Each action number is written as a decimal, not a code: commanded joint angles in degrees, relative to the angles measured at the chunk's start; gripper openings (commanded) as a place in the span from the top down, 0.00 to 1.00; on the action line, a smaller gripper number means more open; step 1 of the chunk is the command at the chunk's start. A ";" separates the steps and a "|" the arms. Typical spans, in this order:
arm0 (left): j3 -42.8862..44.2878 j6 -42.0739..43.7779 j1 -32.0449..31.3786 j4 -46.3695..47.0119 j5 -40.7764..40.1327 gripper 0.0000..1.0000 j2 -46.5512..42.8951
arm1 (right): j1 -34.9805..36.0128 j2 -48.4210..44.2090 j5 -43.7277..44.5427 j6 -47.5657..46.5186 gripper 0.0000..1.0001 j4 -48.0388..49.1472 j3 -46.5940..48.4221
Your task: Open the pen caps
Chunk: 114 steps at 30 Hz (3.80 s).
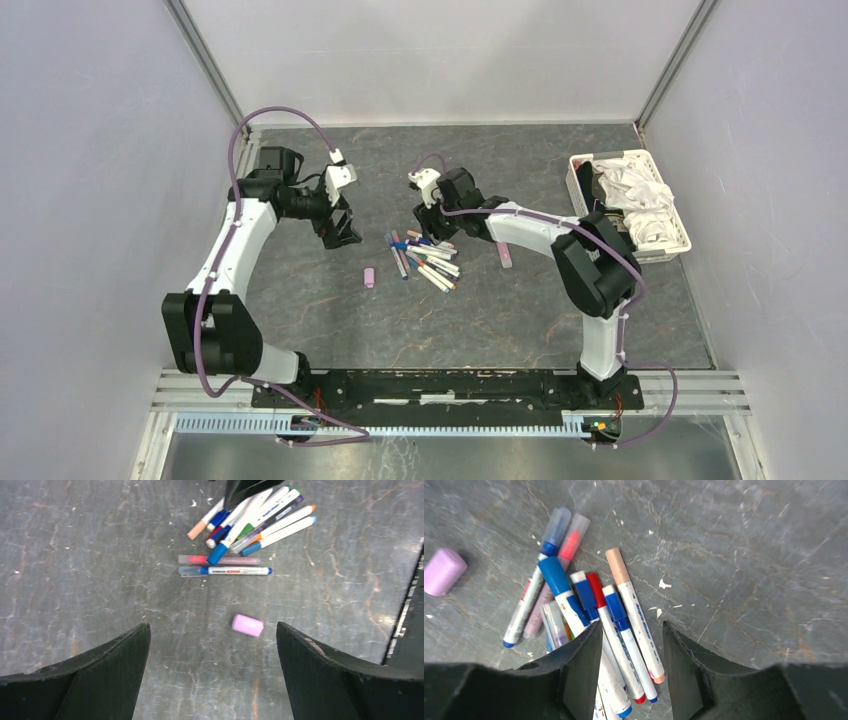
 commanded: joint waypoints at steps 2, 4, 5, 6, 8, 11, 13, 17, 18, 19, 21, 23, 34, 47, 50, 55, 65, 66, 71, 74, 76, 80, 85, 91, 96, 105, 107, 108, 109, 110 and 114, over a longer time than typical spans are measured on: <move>3.56 -1.60 0.31 -10.93 3.39 0.00 -1.19 | -0.06 4.10 -2.67 -1.84 0.50 -1.78 3.79; 3.77 -1.59 0.35 -11.63 3.36 0.00 -1.58 | -0.02 5.31 -2.28 -1.92 0.53 -1.93 4.16; 3.80 -1.46 0.35 -11.77 3.33 0.00 -1.82 | -0.05 5.78 -1.92 -2.01 0.55 -1.87 4.16; 3.70 -1.30 0.35 -11.86 3.51 0.00 -2.14 | -0.10 6.24 -1.59 -2.10 0.57 -1.92 4.04; 3.62 -0.90 0.41 -12.15 3.76 0.00 -2.76 | -0.10 6.94 -0.79 -2.27 0.62 -1.85 3.91; 3.25 0.23 0.36 -12.75 4.84 0.00 -3.66 | -0.15 7.62 0.19 -2.37 0.66 -1.78 3.73; 3.03 0.93 0.40 -12.95 5.43 0.00 -3.94 | -0.19 7.96 0.83 -2.62 0.68 -1.74 3.79; 3.16 1.07 0.36 -13.18 5.87 0.00 -3.53 | -0.90 8.13 1.11 -2.54 0.73 -1.57 4.21; 3.33 1.20 0.40 -13.40 5.93 0.00 -3.25 | -1.12 8.11 0.86 -2.54 0.73 -1.54 4.33; 3.57 1.43 0.36 -13.76 6.17 0.00 -2.98 | -1.43 8.15 0.54 -2.55 0.74 -1.58 4.49; 3.80 1.90 0.35 -14.31 6.43 0.00 -2.66 | -1.90 7.94 0.47 -2.54 0.74 -1.59 4.68; 3.83 2.17 0.40 -14.48 6.59 0.00 -2.54 | -2.44 7.74 0.03 -2.67 0.74 -1.74 4.86; 4.23 3.90 0.36 -15.84 7.47 0.00 -2.03 | -5.44 5.83 -5.98 -2.76 0.66 -2.39 5.48; 4.64 6.99 0.37 -18.40 7.76 0.00 -1.49 | -7.78 4.42 -15.19 -3.72 0.63 -3.94 8.44; 4.74 7.24 0.35 -18.68 7.95 0.00 -1.36 | -8.70 5.15 -14.03 -2.68 0.65 -4.06 9.35; 4.80 7.28 0.35 -18.75 7.86 0.00 -1.30 | -8.59 7.32 -11.17 -2.98 0.69 -4.97 9.75; 5.35 7.88 0.35 -19.31 7.83 0.00 -0.53 | -7.12 9.04 -9.65 -3.33 0.66 -4.02 7.94; 5.38 7.97 0.35 -19.42 7.79 0.00 -0.52 | -7.02 9.28 -9.35 -3.28 0.66 -3.96 7.94; 5.44 8.14 0.36 -19.69 7.53 0.00 -0.69 | -6.85 10.52 -8.37 -3.40 0.66 -4.26 8.12; 5.48 8.23 0.40 -19.71 7.49 0.00 -0.78 | -6.37 11.24 -6.99 -3.75 0.66 -4.67 8.03; 5.55 8.25 0.35 -19.80 7.57 0.00 -0.72 | -6.12 11.54 -5.81 -4.11 0.67 -4.85 7.66; 5.59 8.64 0.36 -20.28 7.77 0.00 -0.70 | -6.08 11.31 -5.04 -4.13 0.68 -4.01 5.69; 5.55 9.21 0.36 -20.76 7.77 0.00 -0.52 | -6.01 9.77 -5.55 -3.86 0.71 -2.60 3.24; 5.40 10.76 0.33 -20.77 8.76 0.00 -0.28 | -5.94 8.04 -5.41 -3.60 0.93 -2.54 1.80; 4.07 16.38 0.27 -20.76 8.71 0.00 0.06 | -5.93 0.92 -8.27 -1.94 1.00 -2.20 0.87; -1.94 17.41 -5.69 -11.44 5.95 0.00 -3.99 | -4.74 -8.25 -30.00 -0.13 1.00 -6.99 1.53; -3.09 16.89 -6.74 -8.28 4.09 0.00 -5.54 | -3.44 -8.89 -33.89 -0.29 1.00 -9.11 1.82; -3.33 16.63 -7.03 -7.08 3.74 0.00 -5.94 | -2.67 -9.00 -35.41 -0.66 1.00 -10.23 2.20; -3.39 16.54 -7.25 -6.25 3.47 0.00 -6.16 | -1.64 -9.02 -36.85 -0.92 1.00 -11.13 2.61; -3.26 16.58 -7.43 -5.76 3.27 0.00 -6.22 | -0.89 -9.22 -37.71 -0.87 1.00 -11.55 2.86; -3.45 18.85 -8.57 -5.74 1.79 0.02 -6.77 | 1.96 -9.07 -42.32 0.70 1.00 -10.86 3.89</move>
